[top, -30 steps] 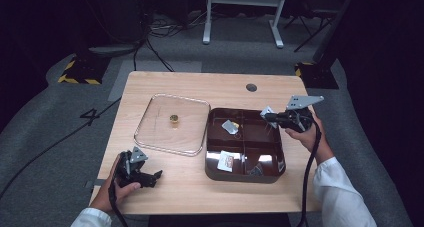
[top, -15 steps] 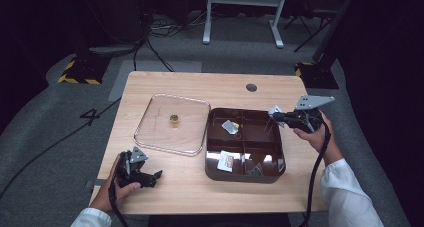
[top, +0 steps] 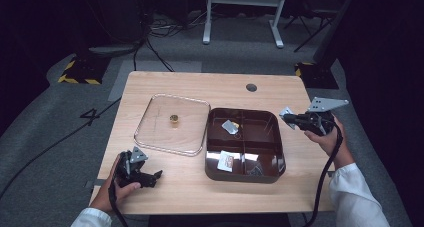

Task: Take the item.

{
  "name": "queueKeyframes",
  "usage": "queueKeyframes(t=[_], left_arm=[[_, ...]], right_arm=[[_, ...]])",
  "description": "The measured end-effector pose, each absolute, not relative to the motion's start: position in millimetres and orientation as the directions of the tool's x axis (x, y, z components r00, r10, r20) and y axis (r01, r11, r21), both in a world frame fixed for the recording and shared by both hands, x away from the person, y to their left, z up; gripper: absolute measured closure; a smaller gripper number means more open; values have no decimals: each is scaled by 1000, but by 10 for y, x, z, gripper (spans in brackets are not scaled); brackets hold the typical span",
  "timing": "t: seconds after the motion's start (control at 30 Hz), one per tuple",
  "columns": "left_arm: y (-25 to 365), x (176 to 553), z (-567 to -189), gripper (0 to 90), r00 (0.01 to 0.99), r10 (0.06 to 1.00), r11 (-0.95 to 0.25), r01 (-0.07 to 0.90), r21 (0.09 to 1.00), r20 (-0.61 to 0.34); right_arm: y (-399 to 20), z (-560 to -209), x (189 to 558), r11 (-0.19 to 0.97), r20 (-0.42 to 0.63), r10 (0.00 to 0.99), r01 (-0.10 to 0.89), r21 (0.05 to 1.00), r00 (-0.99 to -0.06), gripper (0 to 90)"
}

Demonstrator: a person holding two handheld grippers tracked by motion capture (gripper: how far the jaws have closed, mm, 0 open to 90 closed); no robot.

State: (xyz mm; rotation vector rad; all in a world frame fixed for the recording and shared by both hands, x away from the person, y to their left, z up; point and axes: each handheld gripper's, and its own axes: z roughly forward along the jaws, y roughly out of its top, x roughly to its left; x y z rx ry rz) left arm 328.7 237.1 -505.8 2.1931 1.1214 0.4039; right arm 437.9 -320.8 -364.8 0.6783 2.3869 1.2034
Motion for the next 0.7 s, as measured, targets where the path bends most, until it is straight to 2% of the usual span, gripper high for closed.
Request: queueKeyframes(t=[0.7], left_arm=[[2372, 3287, -5057, 3, 590, 807, -437, 612, 659, -13]], right_arm=[[-3501, -3852, 4312, 507, -83, 608, 306, 806, -790, 889]])
